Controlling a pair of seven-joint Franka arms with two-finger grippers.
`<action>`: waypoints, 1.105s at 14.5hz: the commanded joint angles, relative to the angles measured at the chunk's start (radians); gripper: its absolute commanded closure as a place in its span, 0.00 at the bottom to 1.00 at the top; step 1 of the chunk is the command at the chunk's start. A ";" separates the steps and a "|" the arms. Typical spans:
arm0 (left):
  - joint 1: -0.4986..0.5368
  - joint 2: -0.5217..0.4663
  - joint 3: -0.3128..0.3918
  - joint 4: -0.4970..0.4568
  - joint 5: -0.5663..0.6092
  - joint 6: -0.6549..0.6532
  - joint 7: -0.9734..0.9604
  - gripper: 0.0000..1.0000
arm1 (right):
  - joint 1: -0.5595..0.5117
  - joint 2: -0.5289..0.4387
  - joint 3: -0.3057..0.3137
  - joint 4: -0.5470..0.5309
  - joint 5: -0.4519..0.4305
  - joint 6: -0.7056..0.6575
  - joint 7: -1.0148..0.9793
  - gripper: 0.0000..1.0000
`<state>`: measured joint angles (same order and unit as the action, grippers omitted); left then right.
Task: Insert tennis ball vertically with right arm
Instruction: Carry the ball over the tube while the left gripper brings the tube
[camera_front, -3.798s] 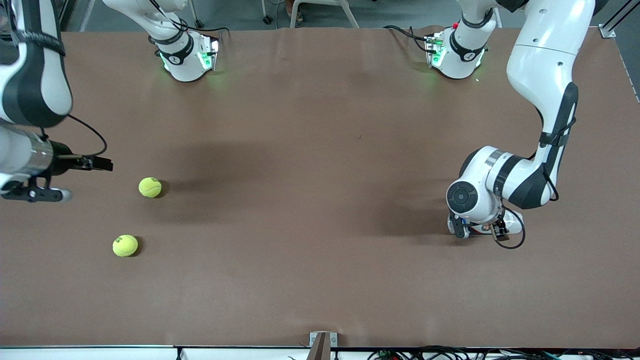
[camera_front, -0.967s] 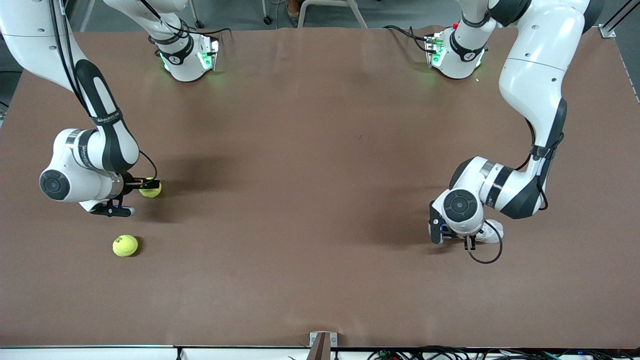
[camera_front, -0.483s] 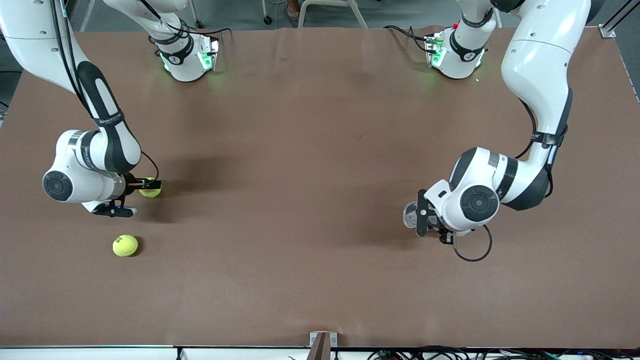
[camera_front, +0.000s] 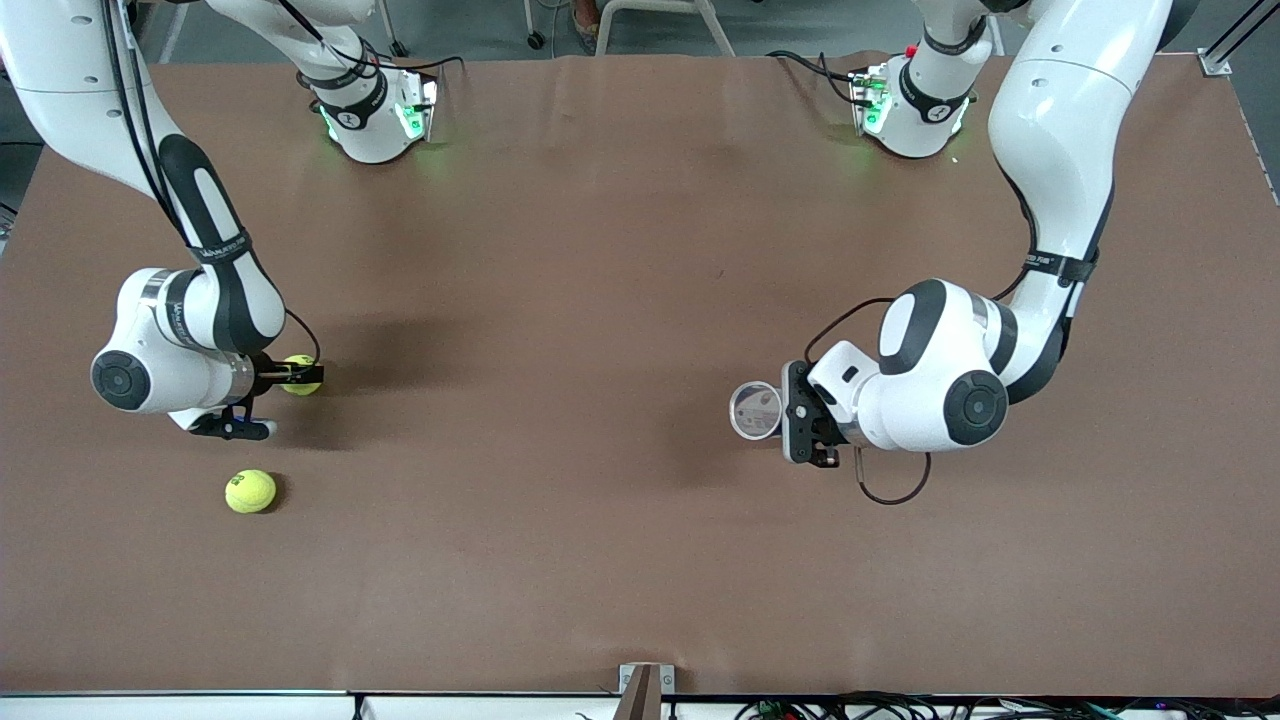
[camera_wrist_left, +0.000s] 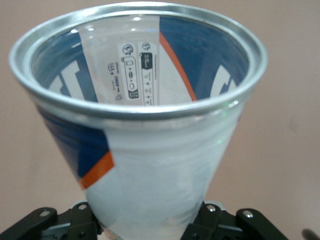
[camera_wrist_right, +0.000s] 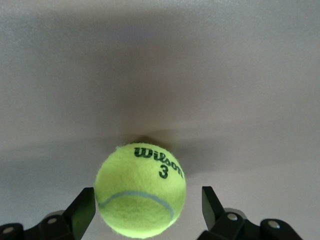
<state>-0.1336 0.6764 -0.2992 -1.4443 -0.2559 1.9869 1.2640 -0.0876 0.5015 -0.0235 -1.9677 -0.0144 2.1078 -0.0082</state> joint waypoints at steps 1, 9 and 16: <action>0.005 0.023 -0.004 0.048 -0.118 -0.008 0.017 0.37 | -0.009 0.006 0.005 0.010 0.016 -0.002 0.007 0.18; -0.072 0.115 -0.040 0.053 -0.482 0.176 0.257 0.37 | -0.012 0.014 0.005 0.010 0.017 -0.008 -0.003 0.48; -0.170 0.166 -0.041 0.054 -0.646 0.338 0.459 0.35 | -0.012 -0.008 0.008 0.316 0.028 -0.392 -0.004 0.51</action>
<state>-0.2969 0.8171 -0.3388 -1.4139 -0.8719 2.3051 1.6783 -0.0889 0.5008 -0.0241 -1.7972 -0.0051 1.8721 -0.0080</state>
